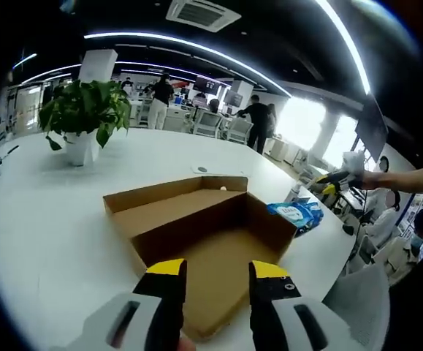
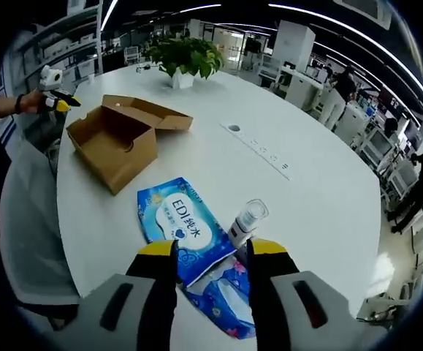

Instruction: Operate the shoe box by opening the lid, removing the specified soft item, and placing it in the target area until the item is outside and the box remains undamaged.

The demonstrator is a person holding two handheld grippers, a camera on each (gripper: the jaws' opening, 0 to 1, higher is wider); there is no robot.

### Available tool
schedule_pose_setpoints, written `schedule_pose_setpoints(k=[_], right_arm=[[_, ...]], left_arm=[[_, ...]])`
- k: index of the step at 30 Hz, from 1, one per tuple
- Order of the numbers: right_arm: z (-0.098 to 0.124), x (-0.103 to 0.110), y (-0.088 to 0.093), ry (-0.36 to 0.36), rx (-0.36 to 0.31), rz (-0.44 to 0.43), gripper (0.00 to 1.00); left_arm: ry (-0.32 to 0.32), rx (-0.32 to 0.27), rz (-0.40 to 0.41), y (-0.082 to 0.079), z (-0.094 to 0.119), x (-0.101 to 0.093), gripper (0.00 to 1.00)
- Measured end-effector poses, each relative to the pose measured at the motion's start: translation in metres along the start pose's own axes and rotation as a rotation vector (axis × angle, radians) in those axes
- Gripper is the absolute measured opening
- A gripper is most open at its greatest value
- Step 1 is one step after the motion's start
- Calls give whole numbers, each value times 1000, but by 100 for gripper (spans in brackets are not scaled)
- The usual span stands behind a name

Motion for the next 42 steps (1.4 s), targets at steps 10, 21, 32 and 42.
schedule_pose_setpoints(k=[10, 21, 32, 42], right_arm=[[-10, 26, -5, -46, -83, -72, 38], [-11, 38, -5, -67, -142, -166, 39], [-23, 70, 2, -108, -165, -226, 47], [-32, 101, -2, -152, -194, -261, 52]], left_arm=[[-155, -21, 162, 19, 5, 20, 34], [-199, 4, 231, 40, 7, 25, 34], [-196, 47, 255, 47, -6, 20, 35], [-171, 140, 253, 57, -19, 19, 36]])
Point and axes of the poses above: the point that each gripper's makers call its tool centre point, and the gripper's own axes: z roughly backward along the fingers, x roughly to its left, y roughly out of its underside, the point moved 8 cm from there along z, roughly backward along the fingers, and after that the axes turned 14 degrees about -z, right-handed, at the moved point
